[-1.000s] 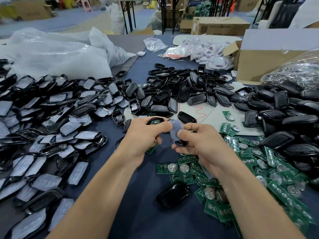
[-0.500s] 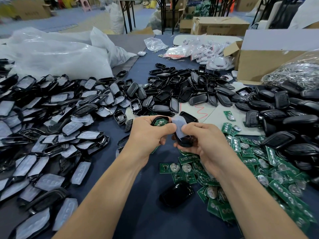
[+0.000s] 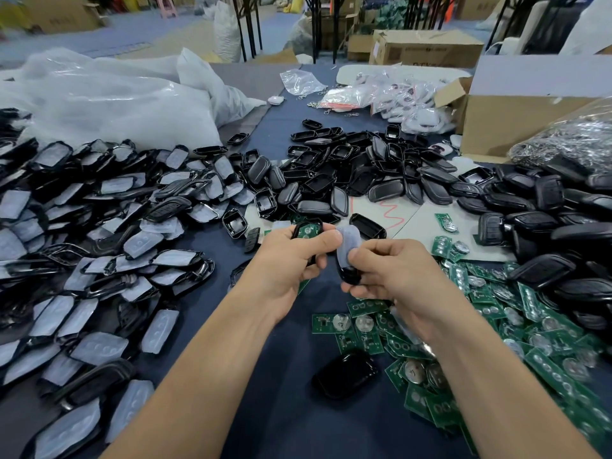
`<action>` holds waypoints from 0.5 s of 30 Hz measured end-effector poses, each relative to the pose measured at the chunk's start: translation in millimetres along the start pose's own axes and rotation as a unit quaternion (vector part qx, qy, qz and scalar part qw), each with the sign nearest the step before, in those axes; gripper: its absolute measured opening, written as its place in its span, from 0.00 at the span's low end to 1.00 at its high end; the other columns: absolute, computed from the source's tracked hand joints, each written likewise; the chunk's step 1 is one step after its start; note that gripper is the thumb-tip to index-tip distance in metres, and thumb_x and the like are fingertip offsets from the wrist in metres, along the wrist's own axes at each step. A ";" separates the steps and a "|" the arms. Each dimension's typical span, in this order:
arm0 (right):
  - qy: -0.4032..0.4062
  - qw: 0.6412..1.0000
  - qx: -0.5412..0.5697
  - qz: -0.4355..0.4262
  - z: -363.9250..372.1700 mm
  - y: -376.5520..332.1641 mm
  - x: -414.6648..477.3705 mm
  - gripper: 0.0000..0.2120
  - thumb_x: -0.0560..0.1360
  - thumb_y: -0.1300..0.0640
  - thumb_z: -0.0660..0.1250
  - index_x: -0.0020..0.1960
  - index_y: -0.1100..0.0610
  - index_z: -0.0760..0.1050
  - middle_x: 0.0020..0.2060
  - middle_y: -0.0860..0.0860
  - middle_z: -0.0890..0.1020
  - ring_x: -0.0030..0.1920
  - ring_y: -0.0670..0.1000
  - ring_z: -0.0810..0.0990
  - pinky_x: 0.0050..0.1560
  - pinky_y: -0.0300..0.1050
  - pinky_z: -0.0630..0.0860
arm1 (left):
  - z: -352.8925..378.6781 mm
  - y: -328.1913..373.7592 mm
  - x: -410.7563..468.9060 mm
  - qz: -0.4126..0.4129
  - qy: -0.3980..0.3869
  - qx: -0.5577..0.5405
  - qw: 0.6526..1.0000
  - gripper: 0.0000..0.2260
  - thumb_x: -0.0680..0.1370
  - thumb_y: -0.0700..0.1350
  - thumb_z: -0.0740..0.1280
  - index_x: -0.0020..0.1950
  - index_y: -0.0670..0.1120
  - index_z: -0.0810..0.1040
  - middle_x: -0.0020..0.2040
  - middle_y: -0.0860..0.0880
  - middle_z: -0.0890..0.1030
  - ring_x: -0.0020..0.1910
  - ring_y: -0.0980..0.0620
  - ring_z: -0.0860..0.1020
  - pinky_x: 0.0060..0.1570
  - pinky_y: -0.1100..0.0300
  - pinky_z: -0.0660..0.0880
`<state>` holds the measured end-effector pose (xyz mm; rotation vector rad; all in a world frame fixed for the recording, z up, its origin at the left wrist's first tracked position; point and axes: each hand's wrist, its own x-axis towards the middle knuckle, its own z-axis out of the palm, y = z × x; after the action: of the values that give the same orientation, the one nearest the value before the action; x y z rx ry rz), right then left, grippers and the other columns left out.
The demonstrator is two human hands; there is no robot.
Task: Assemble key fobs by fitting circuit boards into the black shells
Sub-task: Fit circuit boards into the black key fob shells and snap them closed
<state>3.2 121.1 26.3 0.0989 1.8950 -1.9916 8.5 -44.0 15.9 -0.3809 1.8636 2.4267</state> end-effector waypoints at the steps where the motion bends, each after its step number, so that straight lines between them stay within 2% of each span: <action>1: -0.003 1.000 -0.001 -0.001 -0.7 0.1 0.0 0.03 0.78 0.65 0.72 0.46 0.65 0.83 0.40 0.64 0.86 0.34 0.56 0.86 0.31 0.37 0.81 | 1.3 -0.5 -0.1 0.000 -0.001 -0.004 1.000 0.06 0.77 0.35 0.73 0.45 0.45 0.82 0.33 0.53 0.80 0.26 0.58 0.73 0.26 0.67 0.65; 3: -0.008 1.000 -0.003 -0.008 -1.7 0.5 0.3 0.03 0.77 0.66 0.73 0.44 0.63 0.83 0.37 0.61 0.86 0.34 0.56 0.86 0.32 0.38 0.81 | 3.3 -1.1 -1.4 0.008 0.001 0.001 1.000 0.05 0.77 0.35 0.73 0.47 0.45 0.83 0.34 0.52 0.80 0.27 0.58 0.73 0.28 0.66 0.66; 7: -0.016 0.999 -0.020 -0.019 -1.4 2.8 1.1 0.02 0.76 0.67 0.73 0.45 0.63 0.85 0.36 0.59 0.86 0.32 0.53 0.84 0.31 0.37 0.78 | 4.7 -2.3 -3.7 0.044 0.025 0.049 0.998 0.05 0.76 0.38 0.75 0.46 0.47 0.86 0.37 0.43 0.76 0.27 0.55 0.71 0.29 0.65 0.67; 10: -0.023 0.999 -0.036 -0.020 -0.3 4.2 2.6 0.08 0.74 0.68 0.73 0.39 0.59 0.85 0.35 0.59 0.86 0.31 0.53 0.81 0.30 0.37 0.76 | 7.0 -4.6 -2.4 0.074 0.049 0.053 0.995 0.09 0.73 0.37 0.77 0.39 0.52 0.87 0.31 0.47 0.74 0.25 0.56 0.67 0.26 0.66 0.65; 12: -0.017 0.999 -0.033 -0.020 0.5 5.0 4.4 0.10 0.73 0.67 0.74 0.37 0.55 0.86 0.33 0.54 0.85 0.30 0.49 0.80 0.31 0.37 0.76 | 9.7 -4.9 -1.5 0.079 0.062 0.042 0.994 0.09 0.69 0.39 0.77 0.38 0.54 0.87 0.27 0.52 0.73 0.25 0.56 0.66 0.25 0.66 0.65; 15: 0.013 1.000 0.020 -0.012 -0.1 7.7 9.0 0.04 0.75 0.62 0.76 0.42 0.55 0.87 0.31 0.47 0.81 0.30 0.44 0.76 0.31 0.37 0.76 | 10.7 -6.1 0.2 0.077 0.083 0.053 0.992 0.09 0.64 0.42 0.76 0.39 0.56 0.87 0.29 0.51 0.74 0.27 0.54 0.67 0.27 0.63 0.65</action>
<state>-2.7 119.1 16.2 0.1132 1.8805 -2.0538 7.8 -32.2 12.7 -0.4606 2.1560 2.4460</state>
